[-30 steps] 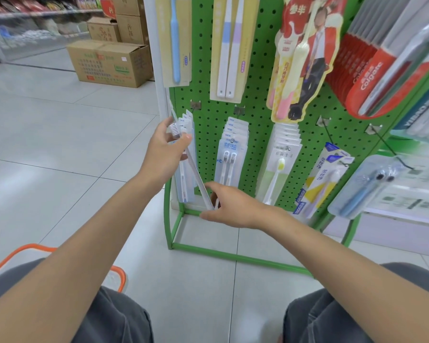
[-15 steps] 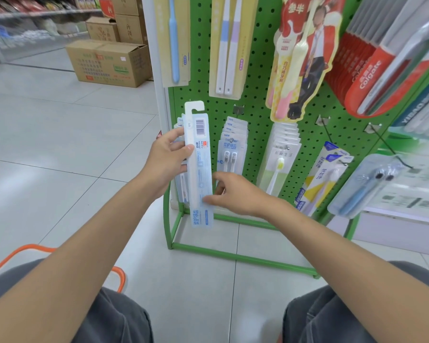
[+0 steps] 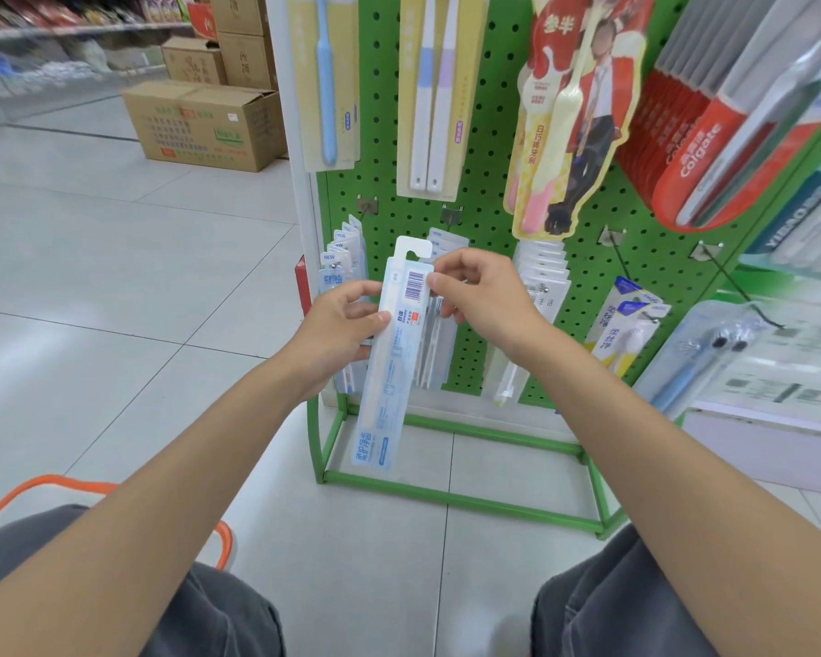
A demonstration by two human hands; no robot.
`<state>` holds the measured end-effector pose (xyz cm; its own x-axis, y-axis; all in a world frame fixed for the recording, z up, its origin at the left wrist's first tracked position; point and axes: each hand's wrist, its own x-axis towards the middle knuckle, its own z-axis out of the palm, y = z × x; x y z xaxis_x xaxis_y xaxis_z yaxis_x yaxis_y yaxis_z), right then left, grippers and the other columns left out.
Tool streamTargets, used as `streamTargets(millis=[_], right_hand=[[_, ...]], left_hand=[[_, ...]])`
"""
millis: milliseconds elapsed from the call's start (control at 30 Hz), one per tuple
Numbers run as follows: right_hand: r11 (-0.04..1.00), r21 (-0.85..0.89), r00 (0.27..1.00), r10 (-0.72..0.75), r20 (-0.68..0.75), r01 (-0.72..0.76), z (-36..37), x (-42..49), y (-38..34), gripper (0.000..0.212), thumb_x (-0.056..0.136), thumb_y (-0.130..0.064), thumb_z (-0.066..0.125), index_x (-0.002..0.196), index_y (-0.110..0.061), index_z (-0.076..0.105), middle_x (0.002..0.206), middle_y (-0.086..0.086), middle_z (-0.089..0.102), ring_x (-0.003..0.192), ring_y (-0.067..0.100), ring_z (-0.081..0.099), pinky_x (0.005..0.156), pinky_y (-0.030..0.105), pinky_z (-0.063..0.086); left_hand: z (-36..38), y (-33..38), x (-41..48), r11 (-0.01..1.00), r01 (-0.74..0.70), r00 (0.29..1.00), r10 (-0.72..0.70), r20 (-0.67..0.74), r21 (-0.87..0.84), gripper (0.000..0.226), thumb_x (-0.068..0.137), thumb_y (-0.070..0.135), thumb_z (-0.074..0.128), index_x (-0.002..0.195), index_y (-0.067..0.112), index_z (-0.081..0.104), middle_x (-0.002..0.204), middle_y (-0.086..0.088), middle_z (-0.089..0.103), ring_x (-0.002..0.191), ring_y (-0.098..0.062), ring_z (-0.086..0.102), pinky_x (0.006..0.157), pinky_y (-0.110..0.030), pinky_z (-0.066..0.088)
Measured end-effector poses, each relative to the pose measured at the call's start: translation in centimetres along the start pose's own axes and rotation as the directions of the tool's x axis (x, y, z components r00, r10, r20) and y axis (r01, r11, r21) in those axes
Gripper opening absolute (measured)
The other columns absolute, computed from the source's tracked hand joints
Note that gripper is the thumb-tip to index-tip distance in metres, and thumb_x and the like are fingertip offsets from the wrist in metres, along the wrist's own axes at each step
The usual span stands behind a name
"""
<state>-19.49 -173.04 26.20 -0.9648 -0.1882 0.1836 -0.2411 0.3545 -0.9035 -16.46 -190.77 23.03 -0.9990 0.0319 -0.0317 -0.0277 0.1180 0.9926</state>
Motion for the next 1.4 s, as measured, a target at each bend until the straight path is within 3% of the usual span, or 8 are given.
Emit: streamTargets(millis=[267,533,767,900,1000,1167,1233,1400], right_hand=[[0.979,0.185,0.996,0.074,0.039,-0.08,0.6,0.2,-0.5,0.009,0.101,-0.006,0.048,0.092,-0.009,0.05,0.101,0.022,0.062,0.052,0.014,0.064,0.051,0.023,0.05],[0.97,0.215,0.989,0.09,0.12,-0.114,1.6,0.1,-0.9,0.03,0.089,-0.039,0.068,0.097,-0.013,0.055,0.093,0.003,0.061,0.073,0.015,0.062,0.081,0.035,0.055],[0.981,0.171,0.992,0.075,0.103,-0.092,1.9,0.2,-1.1,0.022,0.101,-0.013,0.047,0.097,-0.017,0.068,0.106,0.019,0.07,0.094,0.031,0.067,0.097,0.046,0.051],[0.999,0.028,0.999,-0.032,0.033,0.031,2.2,0.4,-0.9,0.018,0.098,-0.015,0.054,0.1,-0.004,0.067,0.096,0.025,0.067,0.082,0.033,0.063,0.087,0.051,0.054],[0.99,-0.086,0.992,-0.119,-0.03,0.116,2.0,0.7,-1.0,0.02,0.099,-0.021,0.053,0.083,-0.019,0.066,0.068,-0.004,0.056,0.067,0.01,0.05,0.071,0.039,0.051],[0.946,-0.27,0.978,-0.203,-0.054,0.182,1.9,1.9,-1.3,0.038,0.1,-0.023,0.05,0.079,0.008,0.057,0.058,0.004,0.037,0.05,0.01,0.029,0.05,0.025,0.028],[0.928,-0.322,0.974,-0.218,-0.056,0.189,2.3,3.0,-1.3,0.037,0.1,-0.022,0.05,0.082,0.009,0.061,0.058,0.006,0.04,0.052,0.013,0.031,0.051,0.026,0.028],[0.857,-0.48,0.973,-0.228,-0.025,0.188,4.6,6.1,-1.6,0.035,0.097,-0.016,0.048,0.072,0.006,0.055,0.059,0.016,0.045,0.054,0.019,0.035,0.054,0.029,0.031]], left_hand=[[-0.4,0.3,0.2,0.993,0.034,0.998,-0.028,0.052,-0.11,0.018,0.099,0.014,0.056,0.116,0.013,0.06,0.098,-0.003,0.075,0.089,-0.016,0.072,0.076,-0.027,0.058],[-0.4,0.0,-0.4,0.997,-0.034,0.998,0.038,0.053,-0.069,0.041,0.083,0.011,0.076,0.119,0.014,0.059,0.099,-0.004,0.074,0.09,-0.015,0.072,0.079,-0.028,0.059],[-0.3,-0.1,-0.2,0.985,-0.087,0.994,0.095,-0.048,0.146,0.044,0.077,0.024,0.081,0.118,0.026,0.064,0.11,0.005,0.062,0.082,-0.012,0.068,0.076,-0.028,0.059],[-0.3,-0.2,-0.1,0.984,-0.104,0.988,0.118,-0.096,0.145,0.022,0.079,0.017,0.08,0.091,0.028,0.065,0.087,0.005,0.064,0.067,-0.008,0.064,0.065,-0.023,0.056],[-0.5,-0.5,0.2,0.979,-0.103,0.989,0.12,-0.087,0.173,0.023,0.077,0.021,0.082,0.091,0.028,0.064,0.091,0.004,0.065,0.074,-0.014,0.065,0.066,-0.026,0.054],[-2.0,-1.0,1.3,0.954,-0.05,0.983,0.098,-0.153,0.294,0.025,0.081,0.02,0.079,0.103,0.024,0.068,0.099,0.006,0.068,0.077,-0.012,0.064,0.077,-0.028,0.053],[-2.7,-0.9,1.9,0.963,-0.022,0.967,0.088,-0.238,0.268,0.008,0.086,0.026,0.074,0.091,0.022,0.07,0.086,0.005,0.07,0.074,-0.011,0.064,0.076,-0.03,0.053],[-3.3,-0.8,3.3,0.942,0.008,0.928,0.118,-0.352,0.337,0.029,0.091,0.039,0.066,0.08,0.012,0.07,0.072,0.003,0.068,0.061,-0.005,0.055,0.061,-0.022,0.042]])
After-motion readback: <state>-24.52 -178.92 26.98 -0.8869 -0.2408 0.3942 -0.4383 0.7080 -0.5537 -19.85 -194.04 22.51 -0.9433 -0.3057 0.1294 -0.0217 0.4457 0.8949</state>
